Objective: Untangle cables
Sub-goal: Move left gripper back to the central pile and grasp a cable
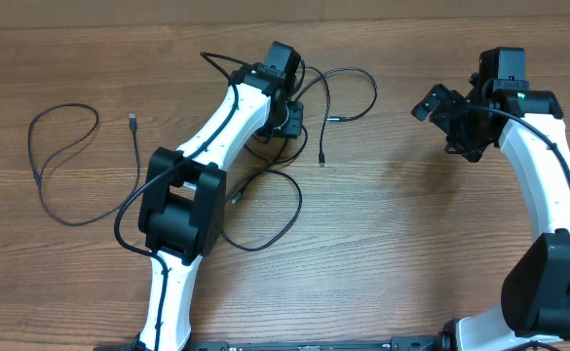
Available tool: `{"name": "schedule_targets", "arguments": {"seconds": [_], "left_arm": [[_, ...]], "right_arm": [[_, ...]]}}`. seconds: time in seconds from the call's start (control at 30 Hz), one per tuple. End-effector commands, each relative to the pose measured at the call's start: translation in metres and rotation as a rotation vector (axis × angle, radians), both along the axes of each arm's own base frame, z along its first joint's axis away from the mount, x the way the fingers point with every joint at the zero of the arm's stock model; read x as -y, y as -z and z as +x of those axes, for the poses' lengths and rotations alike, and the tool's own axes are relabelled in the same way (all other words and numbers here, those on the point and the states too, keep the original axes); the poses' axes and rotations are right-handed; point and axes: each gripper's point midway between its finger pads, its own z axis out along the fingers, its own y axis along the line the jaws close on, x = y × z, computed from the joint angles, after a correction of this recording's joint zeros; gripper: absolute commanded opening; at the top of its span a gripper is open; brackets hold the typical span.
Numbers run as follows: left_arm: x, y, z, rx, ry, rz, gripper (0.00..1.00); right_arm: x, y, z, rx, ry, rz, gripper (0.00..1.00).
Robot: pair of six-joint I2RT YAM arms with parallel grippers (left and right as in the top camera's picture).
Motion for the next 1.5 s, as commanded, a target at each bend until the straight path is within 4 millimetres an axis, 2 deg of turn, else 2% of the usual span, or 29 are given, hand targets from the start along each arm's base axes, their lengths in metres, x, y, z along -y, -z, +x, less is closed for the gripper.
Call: {"name": "schedule_targets", "arguments": {"seconds": [0.0,0.5,0.63,0.7,0.77,0.93,1.17,1.2,1.27,1.3,1.4,1.47], "left_arm": [[0.003,0.005,-0.001,0.004,0.018,0.013,0.37],[0.007,0.002,0.007,0.038,0.017,-0.003,0.34],[0.010,0.000,0.015,0.071,0.017,-0.017,0.28],[0.013,0.004,0.018,0.080,0.018,-0.022,0.24],[0.015,0.016,0.021,0.081,0.019,-0.017,0.25],[0.000,0.036,0.029,0.097,-0.040,0.069,0.25],[-0.002,0.061,0.020,0.041,-0.032,0.091,0.25],[-0.003,0.063,0.018,0.030,-0.031,0.096,0.21],[-0.005,0.071,0.011,0.001,-0.028,0.110,0.04],[-0.006,0.073,0.007,-0.016,-0.024,0.119,0.04],[-0.007,0.067,0.005,-0.023,-0.011,0.126,0.04],[-0.006,0.051,0.009,-0.009,-0.015,0.110,0.04]], "right_arm": [[0.002,-0.005,0.002,0.017,0.002,-0.010,1.00],[0.002,-0.005,0.002,0.017,0.002,-0.010,1.00],[0.002,-0.005,0.002,0.017,0.002,-0.010,1.00],[0.002,-0.005,0.002,0.017,0.002,-0.010,1.00],[0.002,-0.005,0.002,0.017,0.002,-0.010,1.00],[0.002,-0.005,0.002,0.017,0.002,-0.010,1.00],[0.002,-0.005,0.002,0.017,0.002,-0.010,1.00],[0.002,-0.005,0.002,0.017,0.002,-0.010,1.00],[0.002,-0.005,0.002,0.017,0.002,-0.010,1.00],[0.002,-0.005,0.002,0.017,0.002,-0.010,1.00],[0.002,-0.005,0.002,0.017,0.002,-0.010,1.00],[0.002,-0.005,0.002,0.017,0.002,-0.010,1.00]]}}
